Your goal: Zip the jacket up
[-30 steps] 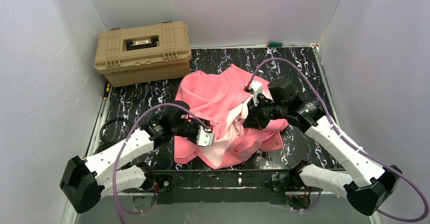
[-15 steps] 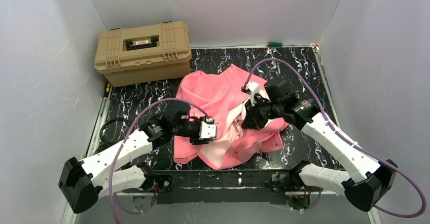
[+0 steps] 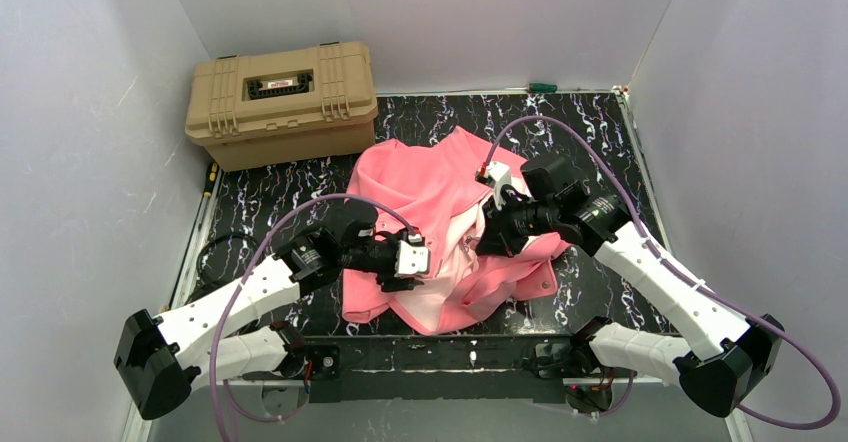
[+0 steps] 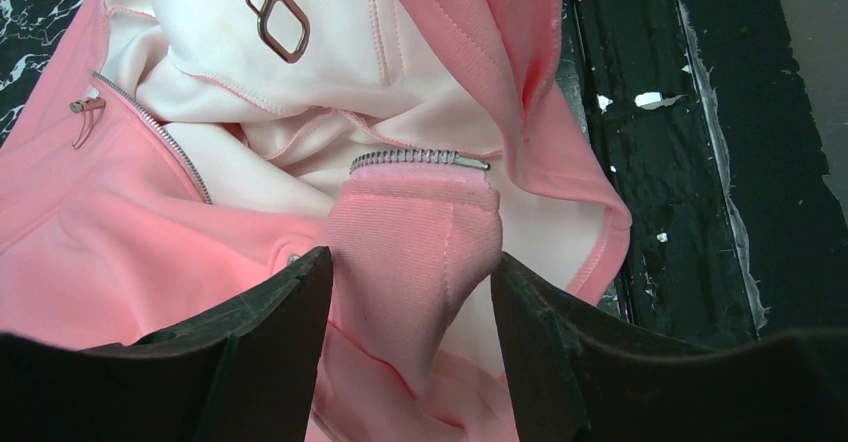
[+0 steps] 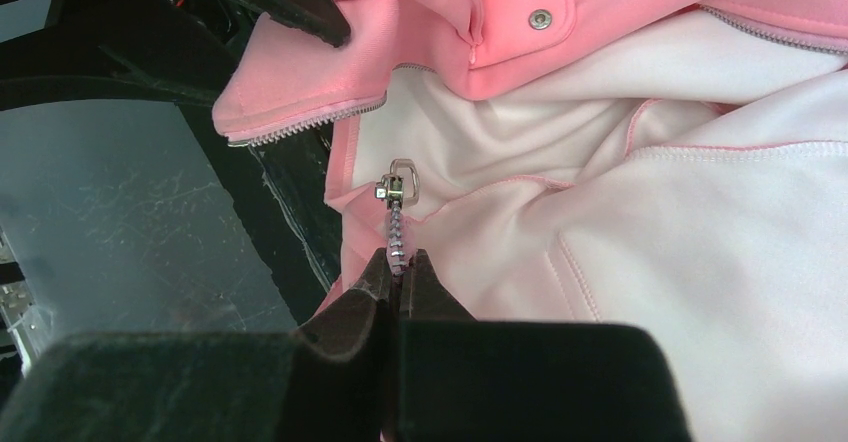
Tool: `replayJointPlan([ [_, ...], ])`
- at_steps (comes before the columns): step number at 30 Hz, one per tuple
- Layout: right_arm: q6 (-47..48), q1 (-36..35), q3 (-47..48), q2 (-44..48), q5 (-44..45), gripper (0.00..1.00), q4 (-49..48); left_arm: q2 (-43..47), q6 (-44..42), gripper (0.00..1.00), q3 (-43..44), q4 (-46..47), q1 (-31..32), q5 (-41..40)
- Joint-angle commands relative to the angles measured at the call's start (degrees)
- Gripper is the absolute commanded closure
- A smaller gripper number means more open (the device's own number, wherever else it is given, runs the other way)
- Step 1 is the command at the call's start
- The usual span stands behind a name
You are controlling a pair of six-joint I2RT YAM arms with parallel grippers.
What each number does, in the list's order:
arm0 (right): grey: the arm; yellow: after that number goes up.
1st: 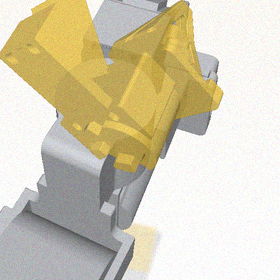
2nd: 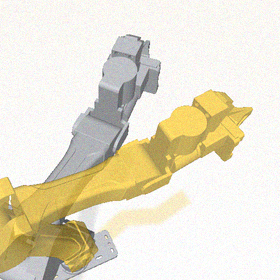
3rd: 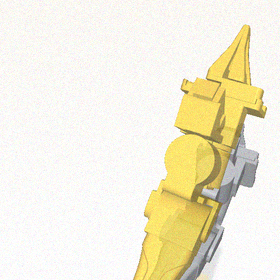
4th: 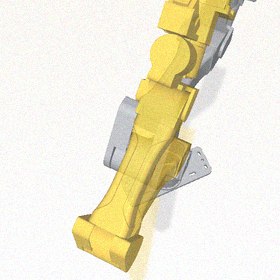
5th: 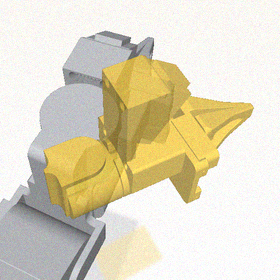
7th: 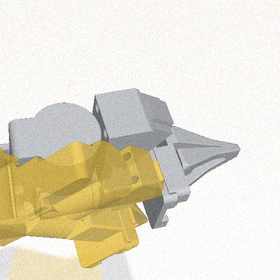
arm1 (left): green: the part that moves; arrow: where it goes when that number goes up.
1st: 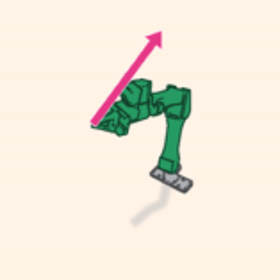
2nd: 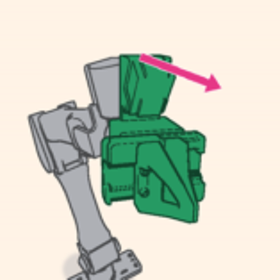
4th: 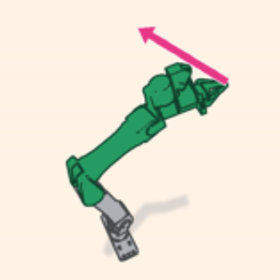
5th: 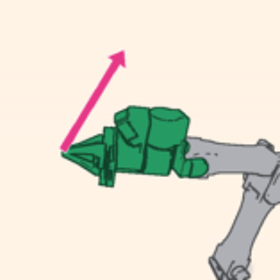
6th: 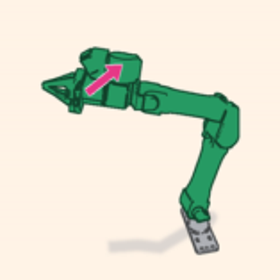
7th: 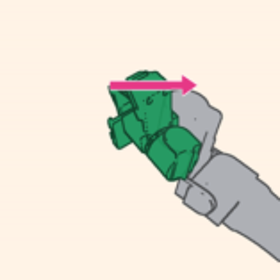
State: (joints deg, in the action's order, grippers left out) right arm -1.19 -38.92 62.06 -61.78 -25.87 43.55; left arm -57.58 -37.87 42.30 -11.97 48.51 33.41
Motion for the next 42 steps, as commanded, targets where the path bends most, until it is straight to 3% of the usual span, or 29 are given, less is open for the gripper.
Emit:
replayJointPlan([
  [1, 0.72, -0.28, 2.36, 0.26, -1.03, 0.99, -0.32, 1.09, 0.38, 0.44, 1.11, 0.45, 0.56, 0.68],
  [8, 0.75, -0.26, 2.11, -0.01, -1.29, 0.99, -0.47, 0.86, 2.84, 0.49, 3.40, 0.45, 1.78, 0.39],
  [16, 0.83, -0.28, 2.40, -0.26, -1.72, 0.99, -0.36, 0.80, -0.46, 0.79, 3.13, 0.23, 2.76, -2.25],
  [19, 0.92, -0.21, 2.85, -0.40, -1.77, 0.99, -0.48, 0.97, -4.02, 1.00, 2.25, -1.02, 2.77, -3.32],
  [21, 0.97, -0.28, 3.04, -0.41, -2.11, 0.99, -1.12, 1.25, -7.18, 1.00, 1.80, -1.34, 2.81, -4.82],
  [24, 0.37, -0.21, 3.79, -0.19, -2.55, 0.99, -2.71, 1.74, -17.75, 1.00, 0.87, 1.63, 2.75, -10.49],
  [27, -0.06, -0.22, 6.03, -0.76, -3.16, 0.99, -4.30, 0.99, -36.29, 1.00, -2.08, 14.81, 2.15, -17.68],
  [29, 0.01, -0.17, 8.29, -1.60, -3.57, 0.99, -4.84, -1.43, -54.12, 1.00, -3.00, 24.95, -1.79, -13.37],
  [31, 0.29, -0.07, 10.48, -2.37, -4.32, 0.99, -5.16, -5.50, -66.29, 1.00, 0.59, 32.10, -7.80, -5.51],
  [33, 0.22, 0.03, 12.11, -2.74, -5.38, 0.99, -5.56, -10.41, -75.46, 1.00, 6.86, 36.97, -10.27, -3.44],
  [37, -1.04, 0.28, 12.09, -1.74, -11.49, 0.99, -9.23, -14.55, -87.62, 1.00, 13.45, 41.25, -12.27, 5.77],
  [42, -3.05, 0.54, 8.88, -0.31, -14.32, 0.99, -14.53, -14.27, -94.55, 1.00, 11.91, 42.82, -12.30, 12.77],
])
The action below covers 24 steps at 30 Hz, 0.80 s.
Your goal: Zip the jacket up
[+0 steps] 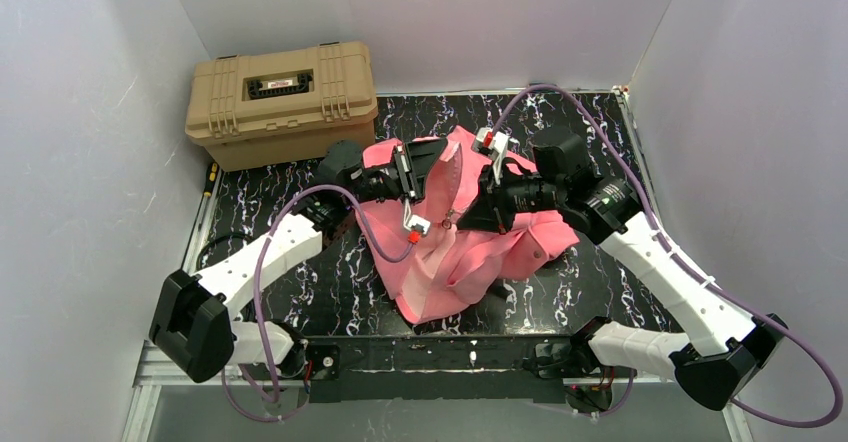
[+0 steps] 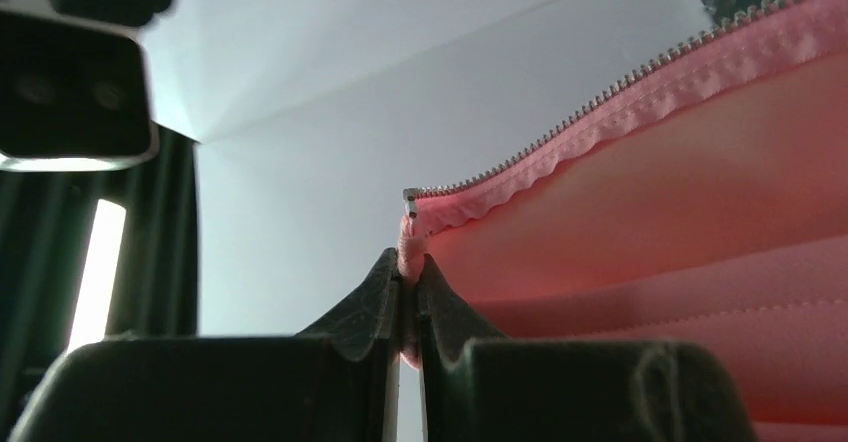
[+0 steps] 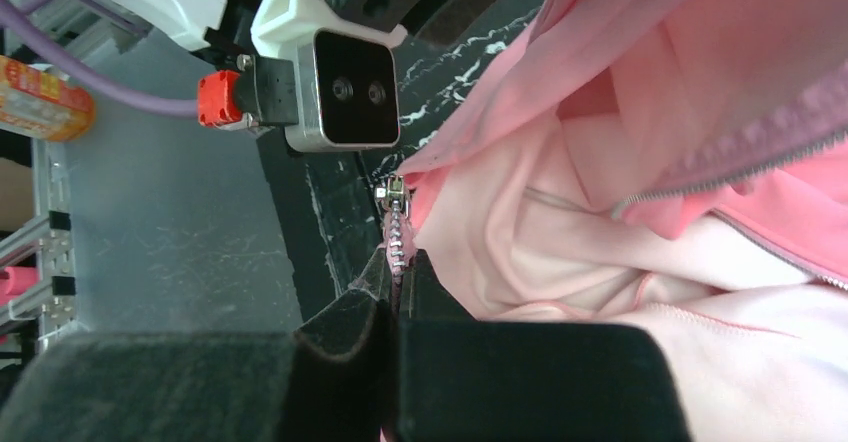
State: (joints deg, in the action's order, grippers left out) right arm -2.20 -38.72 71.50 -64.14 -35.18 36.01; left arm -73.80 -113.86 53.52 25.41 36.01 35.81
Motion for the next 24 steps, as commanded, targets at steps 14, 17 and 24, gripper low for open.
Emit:
replayJointPlan([
  [14, -14.52, 6.27, -7.04, 1.71, -14.16, 0.99, -23.81, 6.67, -25.33, 1.00, -3.58, 4.97, 0.37, 16.21],
  [17, -17.31, 6.64, -7.86, 0.87, -15.76, 0.99, -26.73, 6.69, -25.95, 1.00, -3.43, 4.93, 0.37, 16.09],
  [24, -21.69, 6.64, -8.48, -0.03, -18.17, 0.99, -31.20, 5.89, -27.64, 1.00, -2.73, 4.58, 0.33, 16.13],
])
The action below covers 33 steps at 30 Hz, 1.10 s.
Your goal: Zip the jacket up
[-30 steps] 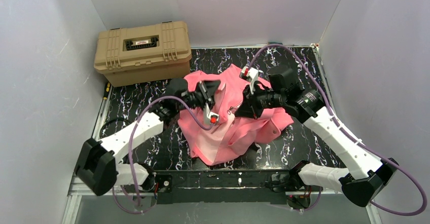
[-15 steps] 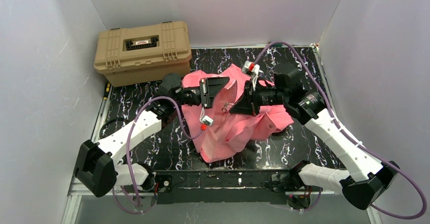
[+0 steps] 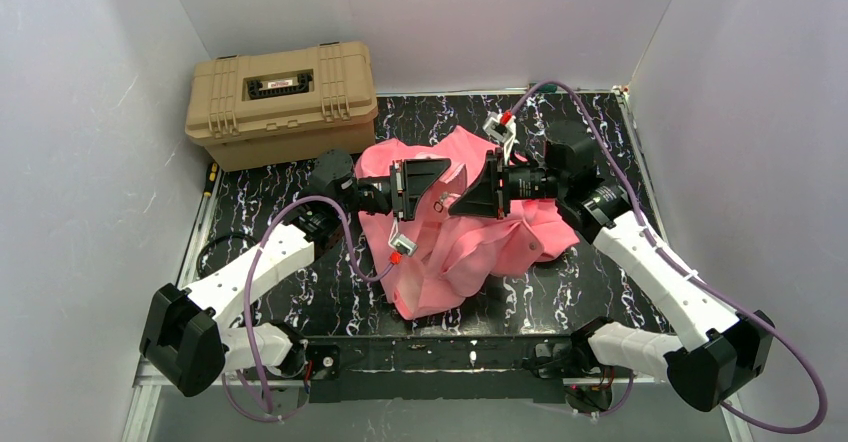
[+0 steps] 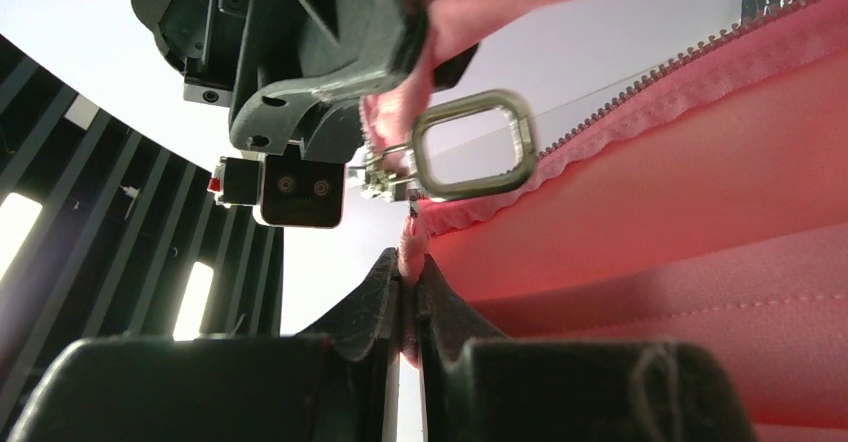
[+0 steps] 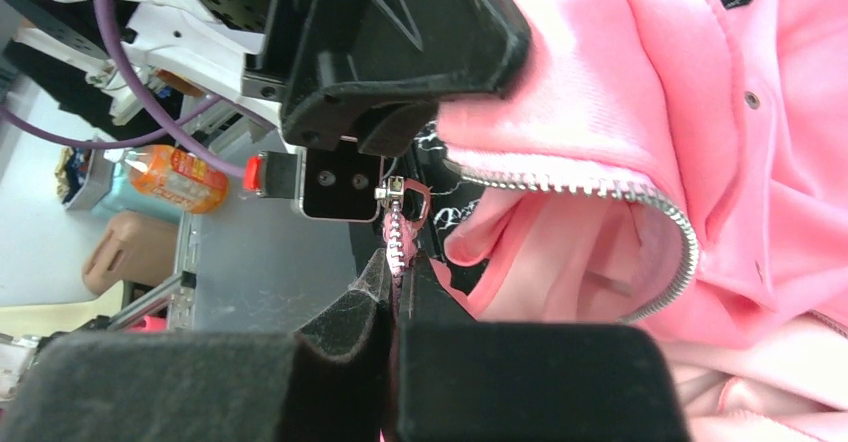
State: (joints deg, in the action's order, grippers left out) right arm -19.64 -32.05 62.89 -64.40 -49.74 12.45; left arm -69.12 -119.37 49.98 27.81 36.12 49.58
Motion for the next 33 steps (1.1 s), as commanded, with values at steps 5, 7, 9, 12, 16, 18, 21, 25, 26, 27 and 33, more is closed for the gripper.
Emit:
replayJointPlan([
  [5, -6.18, -0.03, -1.37, 0.61, -3.88, 0.99, -9.63, 1.01, -22.56, 1.00, 1.08, 1.82, 0.27, 1.96],
  [7, -6.63, -0.03, -1.90, 0.51, -3.72, 0.99, -9.68, 0.95, -22.94, 1.00, 1.17, 1.44, 0.27, 1.84],
  [9, -6.93, -0.03, -2.36, 0.49, -3.55, 0.99, -9.93, 1.01, -23.21, 1.00, 1.27, 1.18, 0.27, 1.83],
  [12, -7.77, -0.03, -3.17, 0.39, -3.53, 0.99, -10.54, 0.84, -23.45, 1.00, 1.47, 0.78, 0.27, 1.74],
  [16, -10.14, -0.03, -4.36, 0.66, -3.94, 0.99, -13.55, 0.65, -23.97, 1.00, 1.70, 0.36, 0.25, 1.92],
  [18, -10.63, -0.03, -4.57, 0.68, -4.09, 0.99, -14.07, 0.72, -24.13, 1.00, 1.69, 0.24, 0.26, 2.13],
  [21, -12.92, -0.03, -5.64, 0.50, -4.76, 0.99, -16.51, 0.79, -24.47, 1.00, 1.58, 0.08, 0.27, 2.27],
  [25, -14.93, 0.46, -6.21, 0.67, -5.18, 0.99, -19.14, 1.06, -24.71, 1.00, 1.35, -0.14, 0.27, 2.51],
  [26, -15.16, 0.56, -6.24, 0.64, -5.19, 0.99, -19.35, 1.13, -24.76, 1.00, 1.26, -0.16, 0.27, 2.58],
  [27, -15.25, 0.59, -6.33, 0.55, -5.26, 0.99, -19.39, 1.06, -24.77, 1.00, 1.25, -0.22, 0.27, 2.57],
  [33, -16.12, 1.10, -7.24, 0.78, -4.82, 0.99, -20.03, 1.29, -24.70, 1.00, 1.33, -0.36, 0.22, 2.54],
])
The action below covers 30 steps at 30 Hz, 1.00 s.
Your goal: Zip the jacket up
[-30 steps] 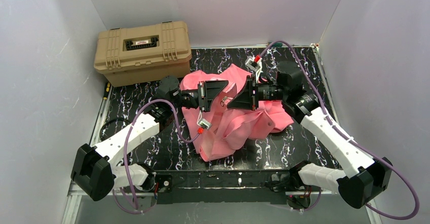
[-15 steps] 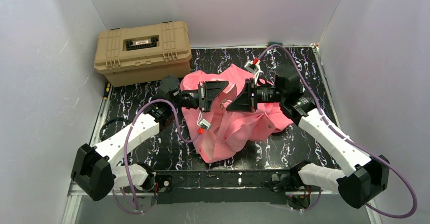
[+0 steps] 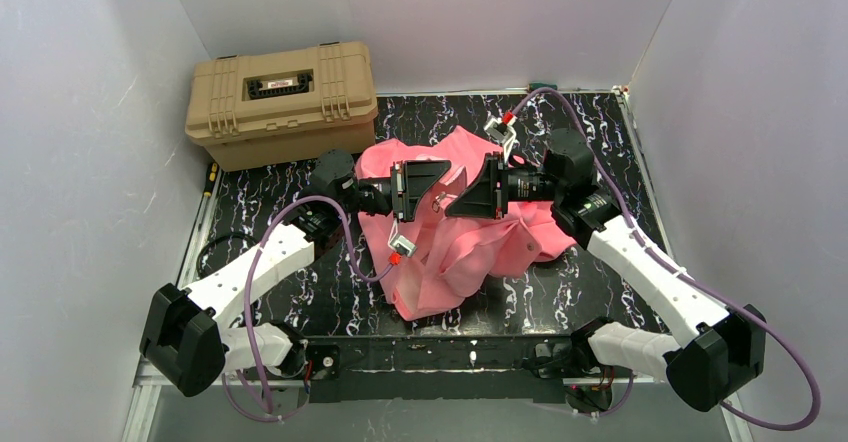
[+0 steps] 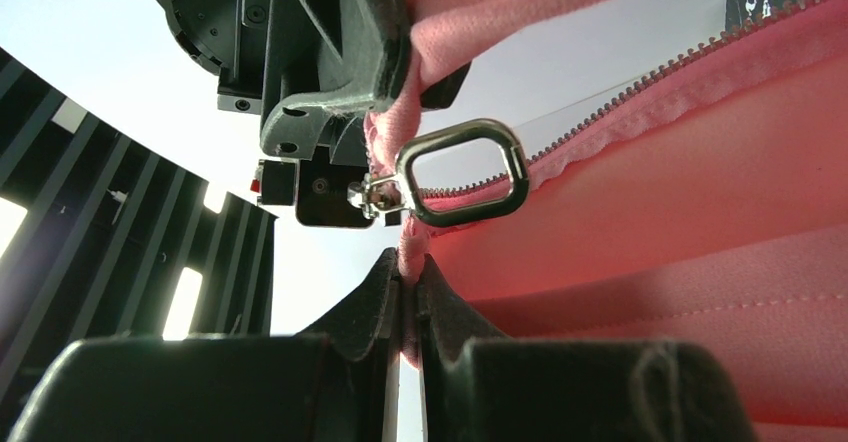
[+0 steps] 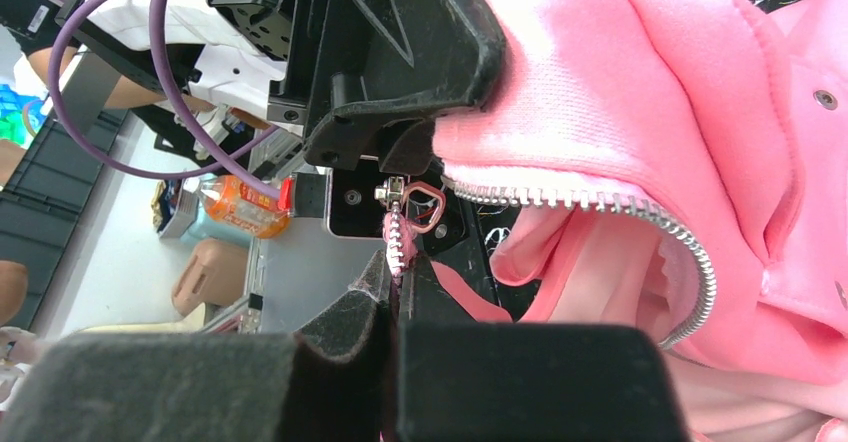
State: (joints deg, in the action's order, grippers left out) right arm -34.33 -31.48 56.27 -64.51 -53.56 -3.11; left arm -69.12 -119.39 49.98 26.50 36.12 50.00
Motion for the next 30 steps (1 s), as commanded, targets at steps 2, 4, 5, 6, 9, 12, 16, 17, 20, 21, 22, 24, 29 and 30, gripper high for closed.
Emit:
replayJointPlan([
  [2, -1.89, 0.72, -0.76, 0.88, -1.19, 0.99, -5.18, 1.36, -24.57, 1.00, 1.30, 0.85, 0.27, 2.04],
  [4, -2.06, 0.85, -1.12, 0.71, -0.88, 0.99, -5.11, 1.51, -24.57, 1.00, 1.21, 0.85, 0.22, 1.95],
  [5, -2.08, 0.89, -1.46, 0.64, -0.67, 0.99, -4.92, 1.58, -24.49, 1.00, 1.26, 0.86, 0.22, 1.95],
  [6, -2.24, 0.96, -1.73, 0.55, -0.67, 0.99, -5.08, 1.62, -24.48, 1.00, 1.33, 0.86, 0.26, 1.95],
  [9, -3.47, 1.15, -2.05, 0.69, -1.07, 0.99, -6.94, 1.79, -24.45, 1.00, 1.14, 0.83, 0.25, 1.86],
  [12, -3.81, 1.49, -1.89, 0.57, -1.12, 0.99, -7.17, 2.05, -24.48, 1.00, 0.84, 0.84, 0.21, 1.90],
  [16, -5.10, 1.92, -2.04, 0.61, -1.36, 0.99, -8.70, 2.40, -24.63, 1.00, 0.56, 0.69, 0.26, 2.14],
  [17, -5.26, 1.95, -1.99, 0.54, -1.45, 0.99, -8.93, 2.47, -24.73, 1.00, 0.44, 0.59, 0.27, 2.12],
  [20, -5.48, 2.12, -2.16, 0.48, -1.46, 0.99, -9.08, 2.72, -24.91, 1.00, 0.32, 0.52, 0.22, 2.21],
  [21, -5.74, 2.13, -2.25, 0.44, -1.53, 0.99, -9.33, 2.74, -24.92, 1.00, 0.34, 0.43, 0.21, 2.21],
  [22, -5.99, 2.13, -2.42, 0.44, -1.58, 0.99, -9.65, 2.79, -24.92, 1.00, 0.38, 0.40, 0.18, 2.28],
  [24, -6.31, 2.13, -2.56, 0.37, -1.54, 0.99, -9.72, 2.91, -25.00, 1.00, 0.36, 0.17, 0.18, 2.28],
  [29, -6.44, 2.21, -3.02, 0.13, -1.53, 0.99, -9.87, 3.06, -25.05, 1.00, 0.20, 0.06, 0.21, 2.25],
  [30, -6.56, 2.22, -3.08, 0.09, -1.62, 0.99, -10.00, 3.11, -25.02, 1.00, 0.21, -0.01, 0.26, 2.14],
])
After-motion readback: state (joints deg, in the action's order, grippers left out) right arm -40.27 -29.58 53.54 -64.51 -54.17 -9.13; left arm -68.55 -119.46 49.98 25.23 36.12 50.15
